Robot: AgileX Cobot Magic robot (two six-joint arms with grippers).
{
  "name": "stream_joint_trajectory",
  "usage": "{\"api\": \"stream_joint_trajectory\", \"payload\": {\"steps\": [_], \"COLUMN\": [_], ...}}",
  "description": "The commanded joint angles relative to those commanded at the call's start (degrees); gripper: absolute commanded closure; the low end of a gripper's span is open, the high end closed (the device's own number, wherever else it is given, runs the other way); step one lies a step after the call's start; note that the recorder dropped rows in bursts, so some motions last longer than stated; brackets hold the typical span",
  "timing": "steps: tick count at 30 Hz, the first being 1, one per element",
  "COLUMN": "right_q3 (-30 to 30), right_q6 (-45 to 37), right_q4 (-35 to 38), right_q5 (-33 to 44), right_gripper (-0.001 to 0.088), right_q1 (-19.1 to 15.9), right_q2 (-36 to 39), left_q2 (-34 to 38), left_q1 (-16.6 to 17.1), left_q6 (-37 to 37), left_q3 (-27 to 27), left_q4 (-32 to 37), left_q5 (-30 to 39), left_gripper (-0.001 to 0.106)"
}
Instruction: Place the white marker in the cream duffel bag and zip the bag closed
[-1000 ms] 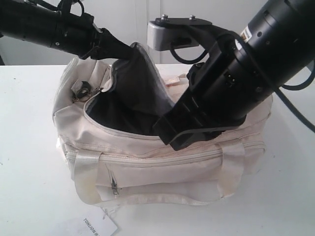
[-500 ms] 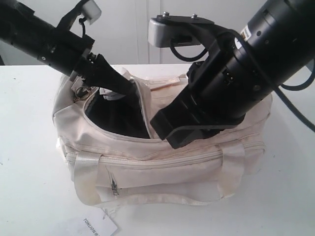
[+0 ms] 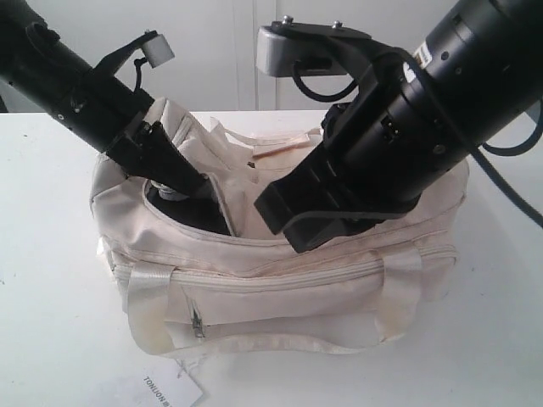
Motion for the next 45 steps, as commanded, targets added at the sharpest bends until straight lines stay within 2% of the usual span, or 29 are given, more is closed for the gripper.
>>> {"api": "stream_joint_trajectory", "payload": {"steps": [3, 5, 11, 14, 19, 21, 34, 38, 43, 45], "right_q3": [0.0, 0.0, 0.0, 0.0, 0.0, 0.0, 0.0, 0.0, 0.0, 0.0], "right_q6": [0.1, 0.1, 0.1, 0.1, 0.1, 0.1, 0.75, 1.1, 1.48, 1.48], "right_q4": [0.0, 0.0, 0.1, 0.1, 0.1, 0.1, 0.1, 0.1, 0.1, 0.1], "right_q5": [-0.59, -0.81, -2.04, -2.17, -2.51, -2.63, -3.82, -3.82, -3.82, -3.82], "right_gripper": [0.0868, 0.0868, 0.0868, 0.0868, 0.0868, 0.0868, 0.0868, 0.0868, 0.0868, 0.0868], "right_q1": [0.0, 0.0, 0.0, 0.0, 0.0, 0.0, 0.0, 0.0, 0.0, 0.0], "right_q2": [0.0, 0.0, 0.0, 0.0, 0.0, 0.0, 0.0, 0.0, 0.0, 0.0], "left_q2": [0.0, 0.0, 0.0, 0.0, -1.06, -1.9, -7.9, -9.4, -10.47, -10.56], "left_q1": [0.0, 0.0, 0.0, 0.0, 0.0, 0.0, 0.0, 0.1, 2.11, 3.35], "left_q6": [0.0, 0.0, 0.0, 0.0, 0.0, 0.0, -1.75, -2.18, -11.81, -15.09], "left_q3": [0.0, 0.0, 0.0, 0.0, -0.1, -0.1, -0.1, -0.1, -0.1, -0.1], "left_q4": [1.24, 2.9, 4.58, 2.5, -4.88, -5.78, -5.26, -2.26, 0.92, 1.2], "left_q5": [-0.58, -1.11, -1.58, -1.58, -1.48, -1.56, -4.5, -8.75, -16.31, -17.55], "left_gripper": [0.105, 0.102, 0.07, 0.062, 0.061, 0.061, 0.061, 0.061, 0.064, 0.071]}}
